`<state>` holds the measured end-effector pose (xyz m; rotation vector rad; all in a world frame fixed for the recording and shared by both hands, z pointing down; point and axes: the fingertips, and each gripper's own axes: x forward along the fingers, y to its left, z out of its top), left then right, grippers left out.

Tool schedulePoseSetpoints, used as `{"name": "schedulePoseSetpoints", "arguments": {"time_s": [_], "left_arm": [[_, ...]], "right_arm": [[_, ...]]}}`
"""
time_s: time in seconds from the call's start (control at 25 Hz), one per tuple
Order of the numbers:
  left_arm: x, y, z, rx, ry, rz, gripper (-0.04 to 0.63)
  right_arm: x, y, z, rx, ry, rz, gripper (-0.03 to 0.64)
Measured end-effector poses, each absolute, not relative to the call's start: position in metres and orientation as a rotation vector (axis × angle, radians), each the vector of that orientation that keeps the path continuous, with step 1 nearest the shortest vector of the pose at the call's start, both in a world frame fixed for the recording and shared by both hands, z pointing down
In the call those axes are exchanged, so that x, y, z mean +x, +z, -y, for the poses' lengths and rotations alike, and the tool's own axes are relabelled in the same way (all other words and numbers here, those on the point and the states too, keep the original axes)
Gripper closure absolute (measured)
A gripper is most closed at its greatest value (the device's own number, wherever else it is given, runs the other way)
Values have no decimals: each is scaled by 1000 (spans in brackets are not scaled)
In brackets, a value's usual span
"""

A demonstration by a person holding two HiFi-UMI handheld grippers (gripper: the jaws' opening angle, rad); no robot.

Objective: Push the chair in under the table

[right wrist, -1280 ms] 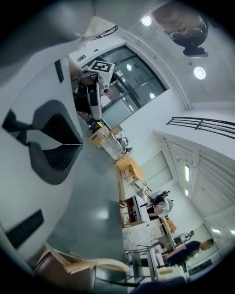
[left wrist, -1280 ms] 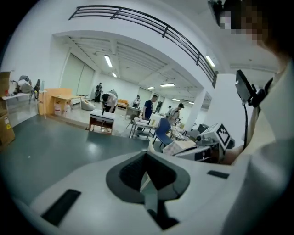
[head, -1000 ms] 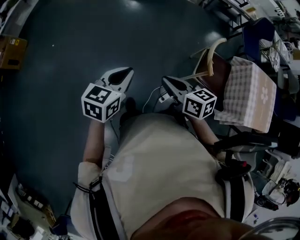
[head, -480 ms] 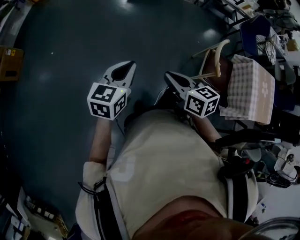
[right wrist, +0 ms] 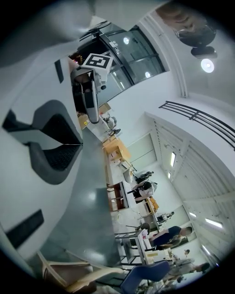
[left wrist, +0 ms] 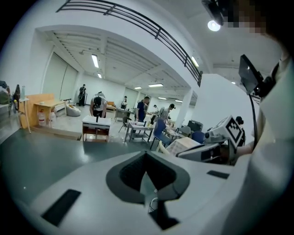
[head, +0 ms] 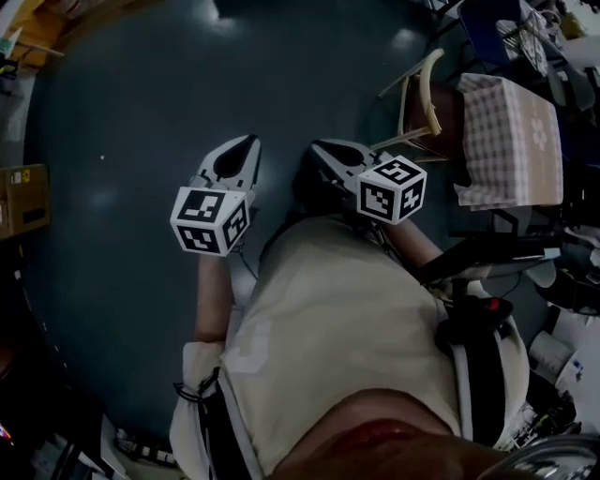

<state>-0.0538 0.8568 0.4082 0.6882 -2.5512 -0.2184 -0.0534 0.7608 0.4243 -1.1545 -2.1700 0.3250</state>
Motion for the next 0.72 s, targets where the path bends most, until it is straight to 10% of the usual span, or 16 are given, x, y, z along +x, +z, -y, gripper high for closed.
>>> {"name": "schedulePoseSetpoints", "arguments": {"time_s": [0.72], "left_arm": [[-283,417,-767,1027,31,2308,589]], "right_arm": [[-280,434,-686,-840,703,2239,604]]}}
